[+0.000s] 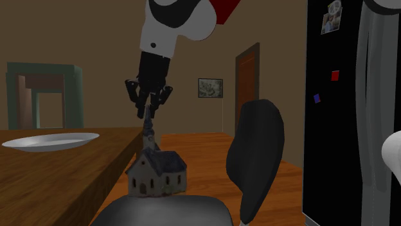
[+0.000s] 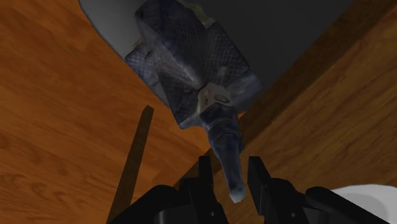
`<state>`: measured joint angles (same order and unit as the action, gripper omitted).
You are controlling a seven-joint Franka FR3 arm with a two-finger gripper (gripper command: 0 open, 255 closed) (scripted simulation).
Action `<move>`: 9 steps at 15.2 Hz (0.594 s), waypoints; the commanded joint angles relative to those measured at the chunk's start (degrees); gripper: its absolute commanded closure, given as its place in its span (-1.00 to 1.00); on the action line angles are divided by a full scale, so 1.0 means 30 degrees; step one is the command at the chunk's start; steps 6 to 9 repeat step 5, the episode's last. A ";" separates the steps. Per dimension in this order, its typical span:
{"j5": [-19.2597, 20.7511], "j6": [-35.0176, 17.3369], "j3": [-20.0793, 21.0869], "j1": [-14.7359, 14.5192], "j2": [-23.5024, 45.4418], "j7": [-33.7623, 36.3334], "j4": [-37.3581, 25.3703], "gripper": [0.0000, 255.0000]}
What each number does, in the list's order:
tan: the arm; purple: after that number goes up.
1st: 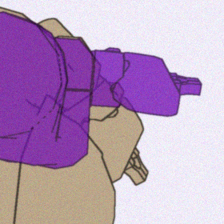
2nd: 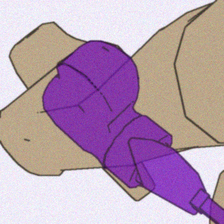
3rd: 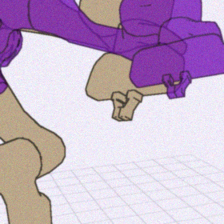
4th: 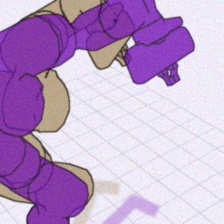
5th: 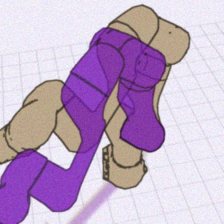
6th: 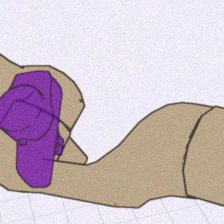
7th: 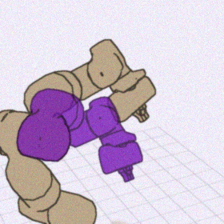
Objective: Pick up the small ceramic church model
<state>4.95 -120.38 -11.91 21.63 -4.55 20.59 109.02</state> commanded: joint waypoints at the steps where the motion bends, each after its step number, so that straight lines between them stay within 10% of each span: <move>1: -0.0011 0.0538 0.0027 -0.0022 -0.0019 -0.0001 -0.0539 1.00; 9: -0.0031 0.1089 0.0034 -0.0030 -0.0020 -0.0038 -0.1090 1.00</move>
